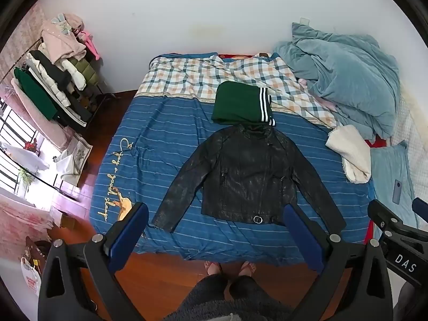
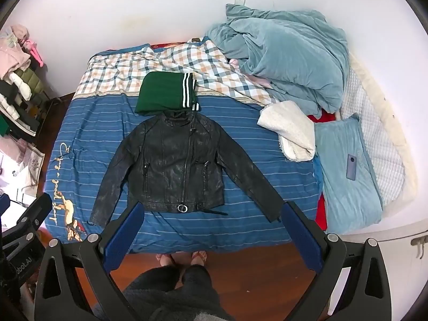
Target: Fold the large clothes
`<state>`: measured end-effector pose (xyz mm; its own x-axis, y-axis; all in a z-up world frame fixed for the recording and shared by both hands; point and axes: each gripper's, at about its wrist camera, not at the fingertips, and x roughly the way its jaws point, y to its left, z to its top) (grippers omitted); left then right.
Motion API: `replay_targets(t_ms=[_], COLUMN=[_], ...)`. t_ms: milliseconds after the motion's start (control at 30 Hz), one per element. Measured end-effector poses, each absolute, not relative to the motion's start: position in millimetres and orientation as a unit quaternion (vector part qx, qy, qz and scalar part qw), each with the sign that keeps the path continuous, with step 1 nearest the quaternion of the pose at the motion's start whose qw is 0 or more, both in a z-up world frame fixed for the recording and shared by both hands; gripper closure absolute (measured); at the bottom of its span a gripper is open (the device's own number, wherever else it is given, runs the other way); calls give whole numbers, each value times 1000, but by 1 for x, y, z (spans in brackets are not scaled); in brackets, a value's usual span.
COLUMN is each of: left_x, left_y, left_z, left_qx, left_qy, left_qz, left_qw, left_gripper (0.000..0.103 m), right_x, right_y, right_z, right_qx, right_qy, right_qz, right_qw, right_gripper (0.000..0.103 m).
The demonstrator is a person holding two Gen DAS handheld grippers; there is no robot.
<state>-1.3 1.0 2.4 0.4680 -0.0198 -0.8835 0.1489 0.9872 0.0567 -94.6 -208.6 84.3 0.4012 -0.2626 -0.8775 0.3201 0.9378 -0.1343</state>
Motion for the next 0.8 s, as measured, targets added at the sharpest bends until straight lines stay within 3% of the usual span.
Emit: replay_targets(t_ms=[800], left_x=[-5], left_y=[-8], left_z=[10], left_qx=[58], left_qy=[513], left_qz=[-48], left_qw=[855], left_gripper=[0], right_x=[-102], right_y=[-212], right_z=[91], right_qx=[25], right_qy=[511], right_qz=[-173], right_qw=[842], right_gripper=[0])
